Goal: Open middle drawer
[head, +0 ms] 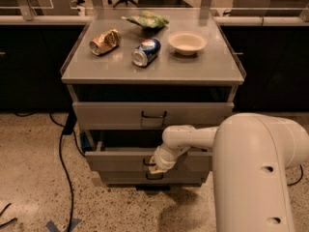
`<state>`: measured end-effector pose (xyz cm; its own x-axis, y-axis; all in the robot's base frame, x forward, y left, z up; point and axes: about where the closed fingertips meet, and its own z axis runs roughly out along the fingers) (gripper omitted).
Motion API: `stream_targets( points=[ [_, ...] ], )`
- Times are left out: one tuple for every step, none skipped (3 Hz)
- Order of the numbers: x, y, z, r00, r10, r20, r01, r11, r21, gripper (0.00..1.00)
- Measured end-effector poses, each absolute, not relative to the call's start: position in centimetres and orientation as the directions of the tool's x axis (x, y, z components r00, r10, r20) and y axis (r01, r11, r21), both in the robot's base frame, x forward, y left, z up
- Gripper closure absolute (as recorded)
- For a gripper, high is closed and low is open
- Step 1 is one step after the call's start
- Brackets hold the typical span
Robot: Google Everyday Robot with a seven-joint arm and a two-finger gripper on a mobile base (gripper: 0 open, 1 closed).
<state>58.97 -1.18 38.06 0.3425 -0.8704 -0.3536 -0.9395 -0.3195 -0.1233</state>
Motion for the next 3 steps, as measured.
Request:
stream_targets(
  points=[
    [58.56,-1.02,38.43,0.336,-0.873,-0.353,-0.942,-0.308,-0.137,1.0],
    [58.51,-1.01,38.39,0.336,-0.873,-0.354,-0.942,-0.308,-0.135,1.0],
    [57.69,-0.91,38.67,0.335,-0.871,-0.359,-0.942,-0.31,-0.126,1.0]
  ],
)
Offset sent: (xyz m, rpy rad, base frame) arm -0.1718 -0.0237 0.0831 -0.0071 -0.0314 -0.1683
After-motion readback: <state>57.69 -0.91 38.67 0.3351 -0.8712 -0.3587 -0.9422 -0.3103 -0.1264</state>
